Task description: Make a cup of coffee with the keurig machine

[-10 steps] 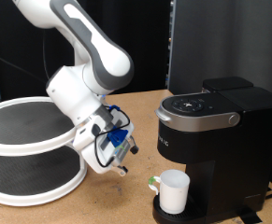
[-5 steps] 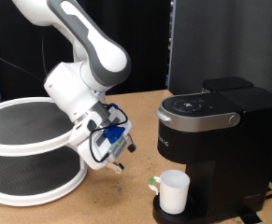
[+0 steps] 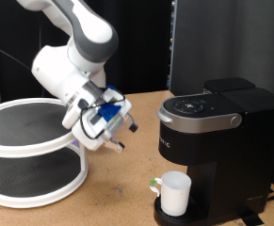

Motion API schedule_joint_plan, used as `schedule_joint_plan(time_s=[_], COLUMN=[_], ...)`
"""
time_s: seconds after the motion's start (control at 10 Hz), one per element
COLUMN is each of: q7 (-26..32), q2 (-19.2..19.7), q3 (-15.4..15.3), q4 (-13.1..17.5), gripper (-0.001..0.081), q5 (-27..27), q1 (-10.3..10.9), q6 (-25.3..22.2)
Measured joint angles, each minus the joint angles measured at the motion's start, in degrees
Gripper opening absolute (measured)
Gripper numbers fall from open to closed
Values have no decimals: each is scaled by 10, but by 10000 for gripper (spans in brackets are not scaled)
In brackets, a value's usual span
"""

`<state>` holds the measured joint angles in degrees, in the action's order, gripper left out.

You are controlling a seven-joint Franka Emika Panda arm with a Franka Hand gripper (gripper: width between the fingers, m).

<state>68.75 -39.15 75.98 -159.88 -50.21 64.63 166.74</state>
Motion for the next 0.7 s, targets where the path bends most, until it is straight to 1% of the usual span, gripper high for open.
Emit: schedule_joint_plan(time_s=[0.2, 0.4, 0.5, 0.6, 0.7], q7=[-53, -125, -164, -196, -218], q2=[1, 1, -1, -6, -12], q3=[-89, -181, -223, -259, -285], q4=[-1, 1, 3, 5, 7], gripper=[798, 798, 798, 798, 798], q5=[30, 77, 99, 116, 125], q1=[-86, -169, -207, -239, -262], q6=[-49, -97, -121, -138, -151])
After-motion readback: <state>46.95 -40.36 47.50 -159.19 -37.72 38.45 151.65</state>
